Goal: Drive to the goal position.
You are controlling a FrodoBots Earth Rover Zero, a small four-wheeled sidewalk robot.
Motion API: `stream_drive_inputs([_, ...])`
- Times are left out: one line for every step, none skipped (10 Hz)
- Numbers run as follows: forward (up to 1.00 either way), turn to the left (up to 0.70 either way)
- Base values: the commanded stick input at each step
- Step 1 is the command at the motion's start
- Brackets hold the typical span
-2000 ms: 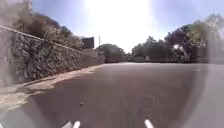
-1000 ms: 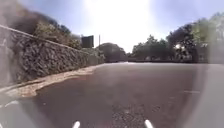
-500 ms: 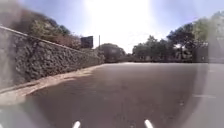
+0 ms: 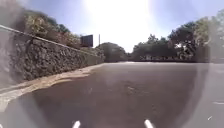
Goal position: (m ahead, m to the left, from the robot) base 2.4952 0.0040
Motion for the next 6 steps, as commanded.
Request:
stream_drive_inputs([0.7,0.0])
stream_drive_inputs([0.7,0.0])
stream_drive_inputs([0.7,0.0])
stream_drive_inputs([0.7,0.0])
stream_drive_inputs([0.7,0.0])
stream_drive_inputs([0.7,0.0])
